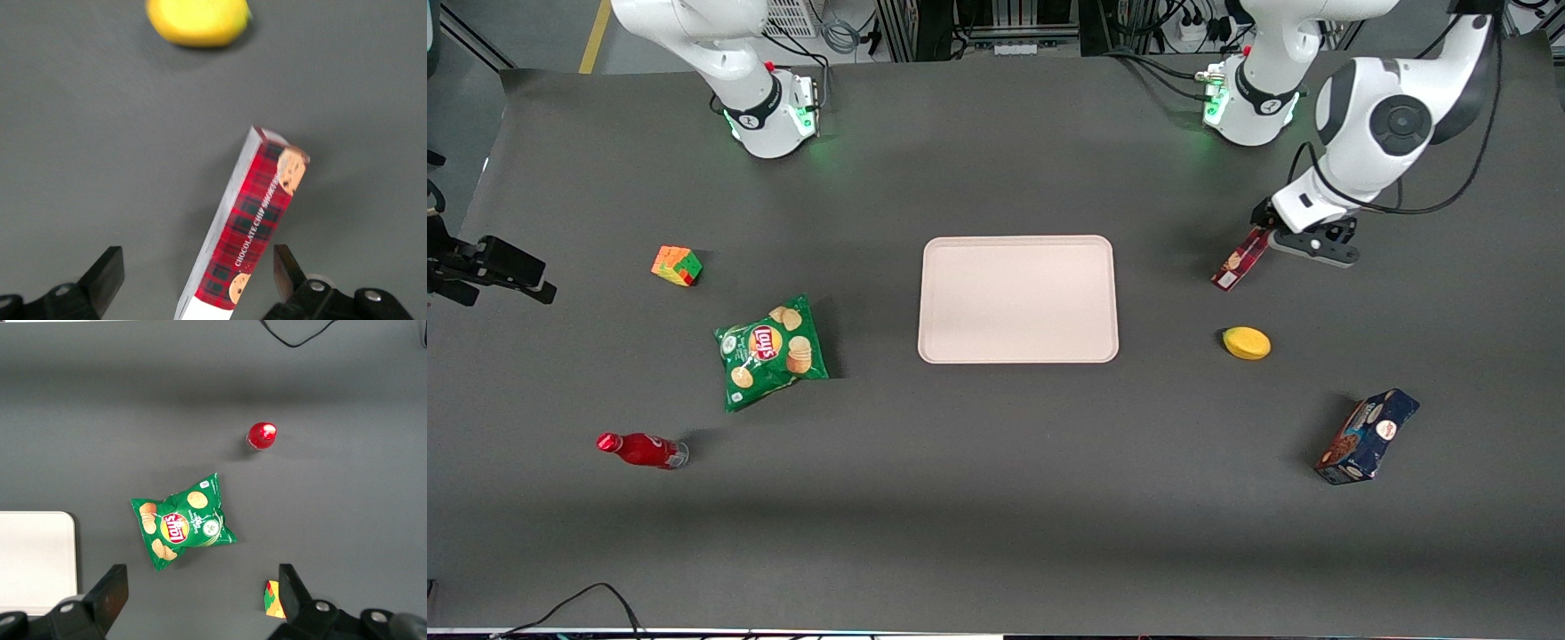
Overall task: Place red cookie box on tray
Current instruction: 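Close the left gripper around the upright red plaid box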
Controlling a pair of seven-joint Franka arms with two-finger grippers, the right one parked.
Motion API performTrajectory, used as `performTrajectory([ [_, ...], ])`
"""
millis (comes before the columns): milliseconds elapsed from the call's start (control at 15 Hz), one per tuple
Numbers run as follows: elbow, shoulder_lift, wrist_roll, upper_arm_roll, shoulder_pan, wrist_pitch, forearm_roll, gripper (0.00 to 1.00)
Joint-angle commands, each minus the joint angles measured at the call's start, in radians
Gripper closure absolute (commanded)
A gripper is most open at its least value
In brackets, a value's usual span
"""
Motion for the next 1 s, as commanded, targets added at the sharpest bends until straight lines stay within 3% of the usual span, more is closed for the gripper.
performTrajectory([
  [0, -0.124, 0.002, 0.084, -0.011, -0.005, 0.132, 0.01, 0.0],
  [267, -0.157, 0.03, 0.084, -0.066, -0.006, 0.164, 0.01, 0.0],
  [600, -0.183, 0.145, 0.085, -0.066, -0.005, 0.354, 0.01, 0.0],
  [933, -0.192, 0.156, 0.151, -0.065, 0.003, 0.357, 0.01, 0.0],
])
